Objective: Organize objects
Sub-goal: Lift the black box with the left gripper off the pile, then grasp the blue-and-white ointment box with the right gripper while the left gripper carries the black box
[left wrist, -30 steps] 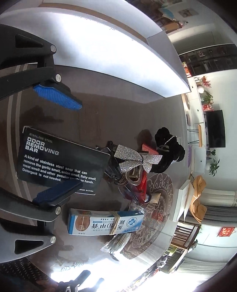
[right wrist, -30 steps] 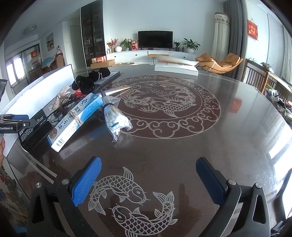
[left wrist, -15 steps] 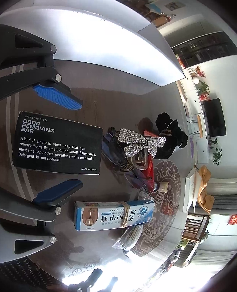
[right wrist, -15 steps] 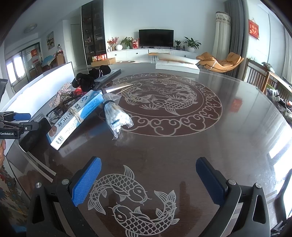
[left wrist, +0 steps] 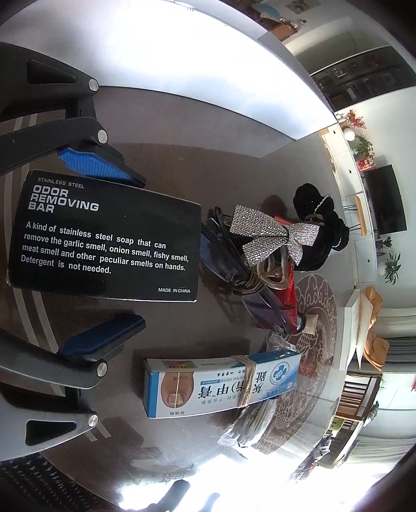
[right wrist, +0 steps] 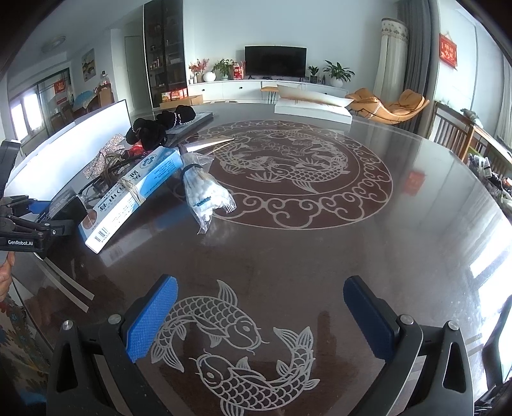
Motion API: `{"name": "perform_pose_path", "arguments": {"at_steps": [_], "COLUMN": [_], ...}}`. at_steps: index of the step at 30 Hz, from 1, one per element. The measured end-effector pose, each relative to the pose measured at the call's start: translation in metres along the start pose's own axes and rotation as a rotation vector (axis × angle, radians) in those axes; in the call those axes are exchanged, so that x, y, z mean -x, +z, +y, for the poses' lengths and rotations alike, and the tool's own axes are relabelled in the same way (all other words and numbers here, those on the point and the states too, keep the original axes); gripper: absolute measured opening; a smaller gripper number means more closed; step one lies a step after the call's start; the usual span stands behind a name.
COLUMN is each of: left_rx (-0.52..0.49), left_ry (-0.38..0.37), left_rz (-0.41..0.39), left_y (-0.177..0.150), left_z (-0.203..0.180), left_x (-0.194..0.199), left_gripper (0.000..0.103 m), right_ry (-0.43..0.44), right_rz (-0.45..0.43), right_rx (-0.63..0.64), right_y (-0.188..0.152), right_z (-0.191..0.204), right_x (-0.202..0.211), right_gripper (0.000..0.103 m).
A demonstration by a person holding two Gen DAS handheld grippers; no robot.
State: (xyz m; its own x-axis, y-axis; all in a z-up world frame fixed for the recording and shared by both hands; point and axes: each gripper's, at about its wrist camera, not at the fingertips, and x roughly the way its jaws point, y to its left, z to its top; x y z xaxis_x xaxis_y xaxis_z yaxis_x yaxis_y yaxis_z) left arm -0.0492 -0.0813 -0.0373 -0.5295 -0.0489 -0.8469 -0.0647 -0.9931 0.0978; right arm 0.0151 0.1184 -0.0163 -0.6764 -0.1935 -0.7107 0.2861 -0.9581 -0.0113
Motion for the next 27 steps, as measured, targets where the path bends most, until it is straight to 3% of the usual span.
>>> {"name": "perform_pose_path", "arguments": {"at_steps": [7, 10, 16, 17, 18, 19, 20, 24, 25, 27], "left_rx": [0.054, 0.114, 0.096, 0.094, 0.101, 0.110, 0.099, 0.125, 0.135, 0.147], "left_ry": [0.000, -0.040, -0.034, -0.016, -0.014, -0.042, -0.033, -0.018, -0.020, -0.028], "left_rz": [-0.023, -0.016, -0.003, -0.011, -0.031, -0.050, -0.056, -0.080, -0.081, -0.091], "left_y": [-0.002, -0.004, -0.003, -0.003, -0.004, -0.005, -0.005, -0.013, -0.015, -0.021], "left_z": [0.010, 0.019, 0.018, 0.018, 0.019, 0.020, 0.018, 0.019, 0.020, 0.022], "left_x": [-0.005, -0.010, -0.010, -0.009, -0.007, -0.003, 0.000, 0.006, 0.008, 0.015], "left_gripper": [0.103, 0.103, 0.103, 0.100, 0.089, 0.066, 0.058, 0.057, 0.057, 0.057], "right_ry": [0.013, 0.047, 0.200, 0.224, 0.246, 0.258, 0.261, 0.183, 0.150, 0.155], "right_rz": [0.039, 0.064, 0.183, 0.206, 0.222, 0.233, 0.248, 0.323, 0.310, 0.277], "right_rx": [-0.020, -0.070, -0.215, -0.238, -0.262, -0.277, -0.287, -0.245, -0.209, -0.183], "right_y": [-0.002, 0.004, 0.040, 0.048, 0.058, 0.064, 0.073, 0.094, 0.096, 0.096], "right_z": [0.004, 0.010, 0.044, 0.052, 0.061, 0.069, 0.077, 0.110, 0.115, 0.117], "right_x": [-0.004, -0.001, -0.018, -0.027, -0.036, -0.044, -0.054, -0.094, -0.096, -0.091], "right_gripper": [0.103, 0.103, 0.103, 0.103, 0.103, 0.103, 0.103, 0.103, 0.100, 0.055]}}
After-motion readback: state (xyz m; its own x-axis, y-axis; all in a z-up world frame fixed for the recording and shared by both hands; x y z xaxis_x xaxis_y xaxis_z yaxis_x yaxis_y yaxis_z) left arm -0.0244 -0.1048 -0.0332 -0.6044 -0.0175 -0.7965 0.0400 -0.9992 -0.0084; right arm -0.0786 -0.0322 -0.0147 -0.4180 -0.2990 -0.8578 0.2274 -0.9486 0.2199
